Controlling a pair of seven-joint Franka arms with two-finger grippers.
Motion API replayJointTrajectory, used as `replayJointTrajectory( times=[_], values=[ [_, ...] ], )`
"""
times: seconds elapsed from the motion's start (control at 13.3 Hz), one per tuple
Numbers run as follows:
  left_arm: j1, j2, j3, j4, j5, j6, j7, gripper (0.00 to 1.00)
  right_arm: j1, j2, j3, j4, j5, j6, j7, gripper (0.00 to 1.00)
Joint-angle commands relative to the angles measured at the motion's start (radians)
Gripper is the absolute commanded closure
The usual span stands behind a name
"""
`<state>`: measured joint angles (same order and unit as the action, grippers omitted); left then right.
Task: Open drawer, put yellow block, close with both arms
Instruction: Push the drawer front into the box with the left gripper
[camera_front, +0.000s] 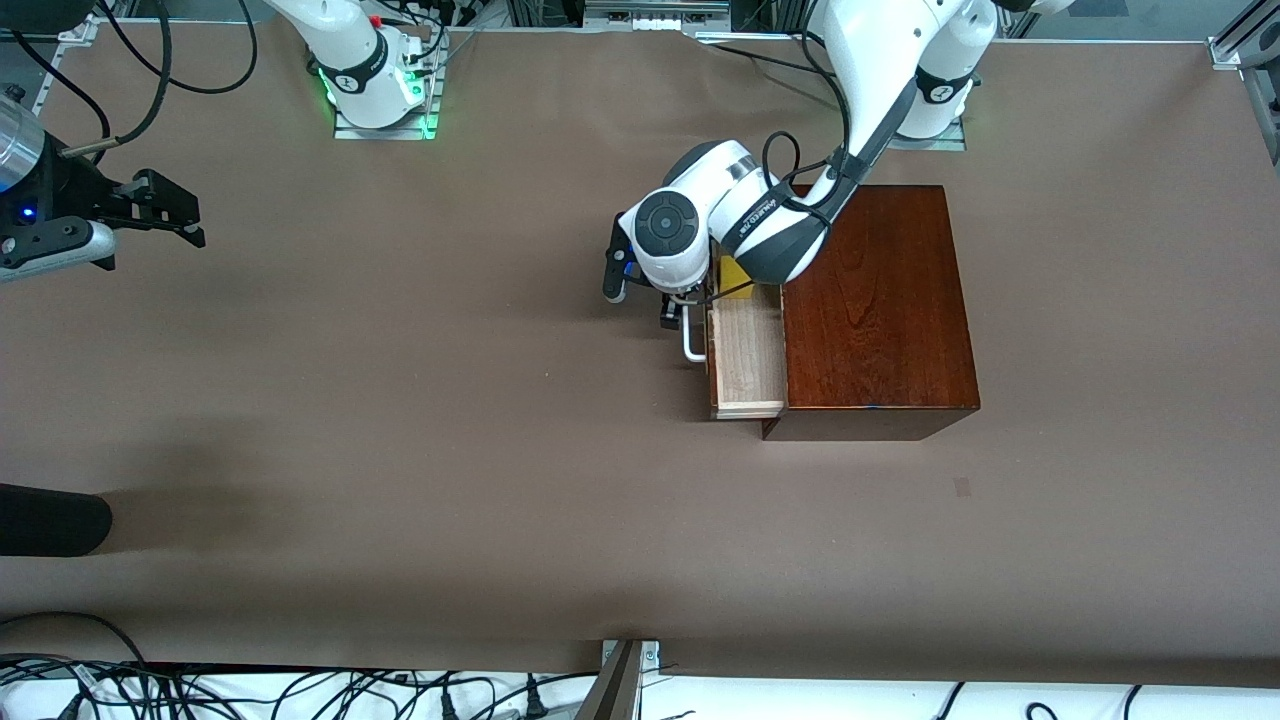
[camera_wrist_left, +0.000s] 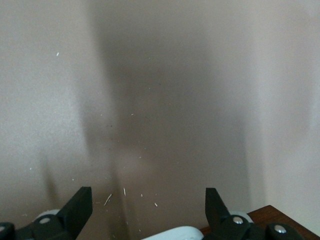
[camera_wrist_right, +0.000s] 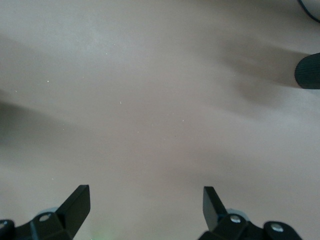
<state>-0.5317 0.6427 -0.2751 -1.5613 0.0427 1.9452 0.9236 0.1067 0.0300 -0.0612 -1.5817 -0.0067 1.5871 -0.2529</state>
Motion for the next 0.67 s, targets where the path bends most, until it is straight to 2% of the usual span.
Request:
replayJointTrajectory(
  times=[0.0,0.3,0.6],
  values=[
    [0.03,-0.015,0.022,-0.009,0.066,-0.087,0.021,0.0,-0.004,0.01,0.0,0.026,0.017,-0.018,0.01,0.0],
    [0.101,-0.029,0.019,-0.006,0.066,-0.172,0.024,0.0,-0.004,0.01,0.0,0.026,0.017,-0.018,0.009,0.0],
    [0.102,-0.028,0.02,-0.009,0.066,-0.193,0.021,0.0,-0.005,0.01,0.0,0.026,0.017,-0.018,0.007,0.0]
  ],
)
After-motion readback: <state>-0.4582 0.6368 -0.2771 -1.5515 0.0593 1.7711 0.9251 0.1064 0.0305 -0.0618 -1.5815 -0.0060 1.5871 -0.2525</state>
